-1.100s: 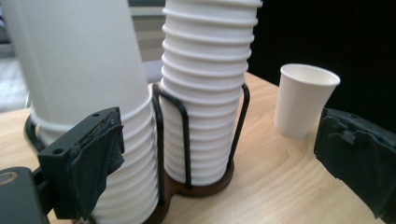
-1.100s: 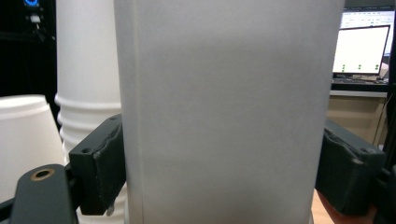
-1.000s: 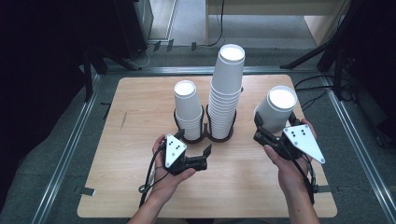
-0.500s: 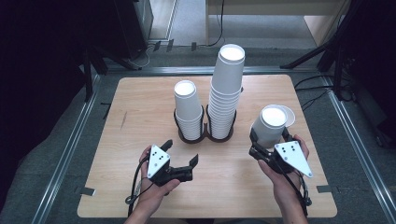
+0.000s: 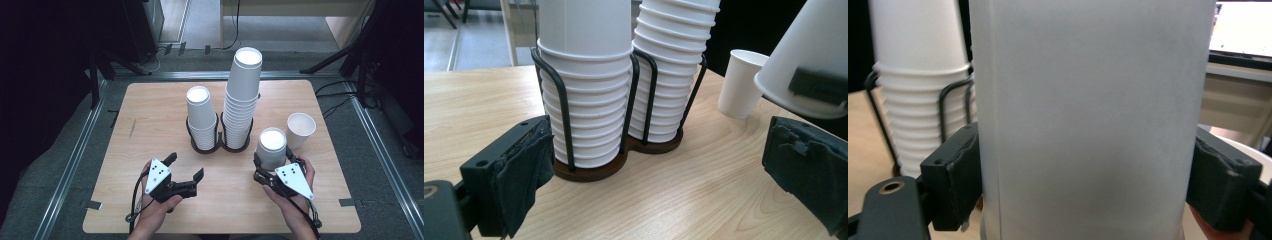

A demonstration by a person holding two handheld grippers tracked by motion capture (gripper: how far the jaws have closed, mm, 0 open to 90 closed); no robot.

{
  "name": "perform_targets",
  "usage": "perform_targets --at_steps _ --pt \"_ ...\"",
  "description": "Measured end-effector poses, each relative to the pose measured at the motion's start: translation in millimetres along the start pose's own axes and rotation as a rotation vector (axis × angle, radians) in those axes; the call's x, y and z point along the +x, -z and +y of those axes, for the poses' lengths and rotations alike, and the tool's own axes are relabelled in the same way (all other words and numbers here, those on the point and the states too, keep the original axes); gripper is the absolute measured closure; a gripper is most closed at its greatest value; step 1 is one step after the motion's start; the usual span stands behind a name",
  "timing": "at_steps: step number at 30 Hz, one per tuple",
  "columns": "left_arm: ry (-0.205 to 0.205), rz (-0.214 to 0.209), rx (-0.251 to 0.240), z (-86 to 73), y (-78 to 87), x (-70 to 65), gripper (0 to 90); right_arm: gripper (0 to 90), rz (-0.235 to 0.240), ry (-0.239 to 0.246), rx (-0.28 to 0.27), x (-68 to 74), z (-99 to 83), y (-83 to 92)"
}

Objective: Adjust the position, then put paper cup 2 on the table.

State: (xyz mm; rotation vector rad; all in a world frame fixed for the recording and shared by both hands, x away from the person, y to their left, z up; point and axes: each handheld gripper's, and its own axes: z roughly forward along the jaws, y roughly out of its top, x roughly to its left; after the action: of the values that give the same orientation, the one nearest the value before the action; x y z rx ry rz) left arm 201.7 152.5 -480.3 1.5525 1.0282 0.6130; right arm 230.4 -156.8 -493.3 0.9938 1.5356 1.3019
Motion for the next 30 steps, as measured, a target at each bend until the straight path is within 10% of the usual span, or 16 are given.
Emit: perform_targets --at_steps 30 --pt "-0.010 -0.079 0.038 3.3 -3.0 -12.9 0.9 14.6 0.106 0.312 0.043 58.8 -24.4 -5.9"
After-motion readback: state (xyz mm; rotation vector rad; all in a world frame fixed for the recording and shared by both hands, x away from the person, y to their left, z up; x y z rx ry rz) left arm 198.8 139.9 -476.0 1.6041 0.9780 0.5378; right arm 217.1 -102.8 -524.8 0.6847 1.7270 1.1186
